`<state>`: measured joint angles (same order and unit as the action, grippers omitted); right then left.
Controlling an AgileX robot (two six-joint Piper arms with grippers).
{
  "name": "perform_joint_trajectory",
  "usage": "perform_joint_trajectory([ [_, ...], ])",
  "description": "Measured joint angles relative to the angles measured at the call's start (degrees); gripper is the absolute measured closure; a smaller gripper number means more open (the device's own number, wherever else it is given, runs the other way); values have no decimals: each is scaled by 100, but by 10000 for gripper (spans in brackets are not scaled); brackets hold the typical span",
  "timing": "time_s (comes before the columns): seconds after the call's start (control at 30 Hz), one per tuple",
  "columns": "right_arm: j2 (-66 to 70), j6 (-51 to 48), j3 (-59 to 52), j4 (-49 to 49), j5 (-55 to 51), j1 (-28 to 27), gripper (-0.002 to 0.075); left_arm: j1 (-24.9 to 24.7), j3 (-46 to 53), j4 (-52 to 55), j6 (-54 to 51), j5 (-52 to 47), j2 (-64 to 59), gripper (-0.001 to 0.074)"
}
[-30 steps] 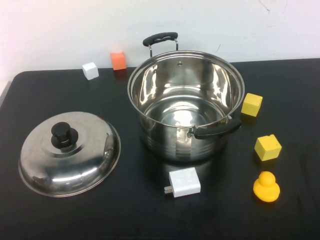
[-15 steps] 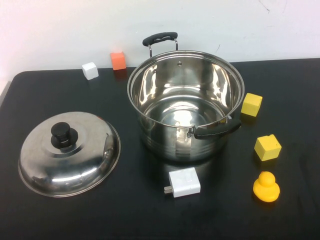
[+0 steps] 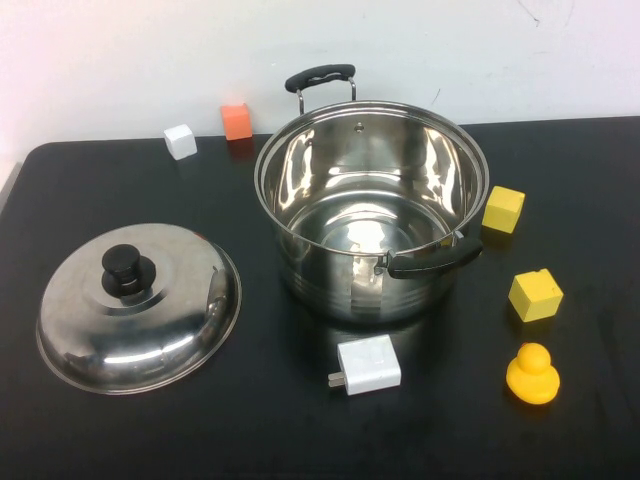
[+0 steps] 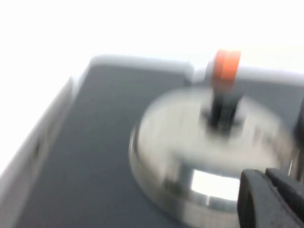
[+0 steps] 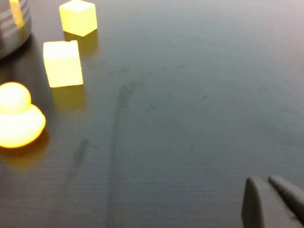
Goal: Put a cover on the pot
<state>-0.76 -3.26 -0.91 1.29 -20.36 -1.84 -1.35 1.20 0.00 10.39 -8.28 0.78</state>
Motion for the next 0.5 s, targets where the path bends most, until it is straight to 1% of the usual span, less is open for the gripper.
perform_joint_trajectory([
  [0.2, 0, 0, 0, 0, 0, 0, 728, 0, 0, 0, 0, 2267, 0, 736],
  [0.27, 0, 0, 0, 0, 0, 0, 728, 0, 0, 0, 0, 2872, 0, 736],
  [0.5, 0, 0, 0, 0, 0, 0, 728, 0, 0, 0, 0, 4059, 0, 736],
])
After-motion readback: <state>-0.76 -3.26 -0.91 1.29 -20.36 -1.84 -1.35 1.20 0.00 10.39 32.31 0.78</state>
